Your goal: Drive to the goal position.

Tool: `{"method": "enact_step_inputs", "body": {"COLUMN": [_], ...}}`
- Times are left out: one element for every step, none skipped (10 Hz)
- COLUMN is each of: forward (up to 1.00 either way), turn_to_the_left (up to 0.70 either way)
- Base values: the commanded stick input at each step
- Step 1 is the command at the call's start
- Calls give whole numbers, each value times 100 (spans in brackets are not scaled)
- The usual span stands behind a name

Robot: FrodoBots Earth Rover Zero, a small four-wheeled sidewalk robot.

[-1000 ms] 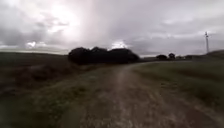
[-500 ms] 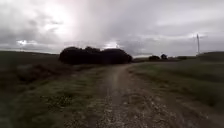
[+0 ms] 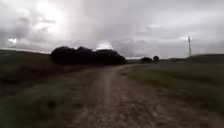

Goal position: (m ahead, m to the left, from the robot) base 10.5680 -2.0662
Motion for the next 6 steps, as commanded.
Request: {"method": "enact_step_inputs", "body": {"forward": [70,75,82,85,85,85], "turn_to_the_left": [0,0,0,0,0,0]}}
